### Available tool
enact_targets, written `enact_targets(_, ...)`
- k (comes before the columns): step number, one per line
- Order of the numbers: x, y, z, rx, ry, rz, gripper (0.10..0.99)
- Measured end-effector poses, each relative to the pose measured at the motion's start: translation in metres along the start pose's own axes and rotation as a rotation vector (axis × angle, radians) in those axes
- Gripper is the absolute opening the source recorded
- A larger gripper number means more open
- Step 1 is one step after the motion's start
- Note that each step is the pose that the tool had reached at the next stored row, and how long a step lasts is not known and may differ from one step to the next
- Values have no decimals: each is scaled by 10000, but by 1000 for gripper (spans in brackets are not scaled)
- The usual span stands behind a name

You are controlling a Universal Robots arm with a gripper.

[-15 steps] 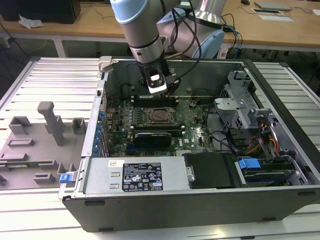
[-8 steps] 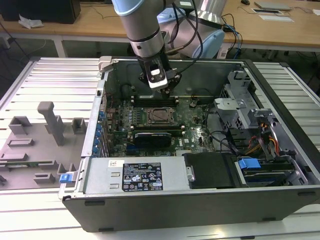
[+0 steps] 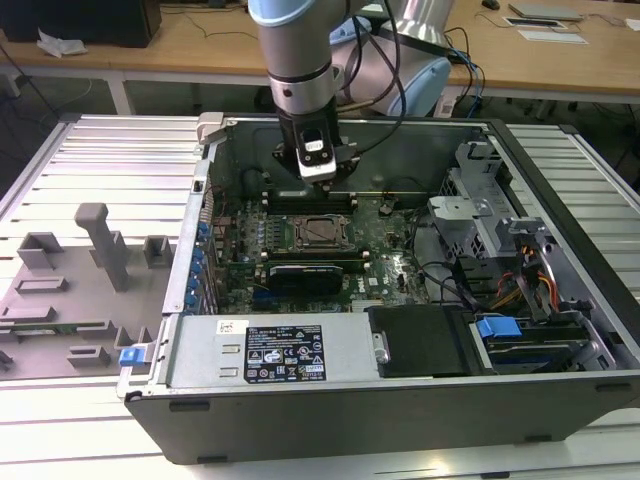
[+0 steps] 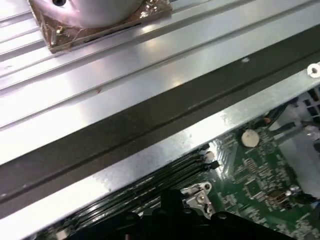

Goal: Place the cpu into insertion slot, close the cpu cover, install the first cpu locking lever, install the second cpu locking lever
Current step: 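Install the first cpu locking lever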

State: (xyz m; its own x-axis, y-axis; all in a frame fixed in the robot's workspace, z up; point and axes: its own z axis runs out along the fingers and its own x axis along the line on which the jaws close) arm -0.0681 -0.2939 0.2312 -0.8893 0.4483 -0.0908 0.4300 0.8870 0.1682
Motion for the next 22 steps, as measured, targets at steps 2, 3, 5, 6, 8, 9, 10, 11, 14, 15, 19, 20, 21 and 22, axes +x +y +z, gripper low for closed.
enact_targets(2, -30, 12, 6, 226, 449, 58, 106)
enact_targets(3, -38, 16, 8, 349, 684, 85, 106)
enact_targets(5, -37, 15, 8, 358, 687, 86, 106)
enact_targets(6, -37, 15, 7, 360, 687, 86, 106)
enact_targets(8, -38, 16, 8, 645, 596, 35, 106)
enact_targets(9, -37, 15, 7, 809, 547, -4, 106)
enact_targets(10, -38, 14, 8, 1005, 485, -76, 106)
enact_targets(11, -40, 10, 8, 1050, 476, -117, 106)
enact_targets(14, -52, -13, 6, 1078, 492, -235, 106)
enact_targets(15, -58, -22, 7, 1092, 528, -316, 106)
enact_targets(19, -100, -23, 14, 1201, 724, -542, 106)
enact_targets(20, -114, -20, 15, 1227, 766, -569, 106)
enact_targets(21, -150, -9, 21, 1271, 841, -595, 106)
enact_targets(22, -191, 5, 28, 1302, 914, -628, 106)
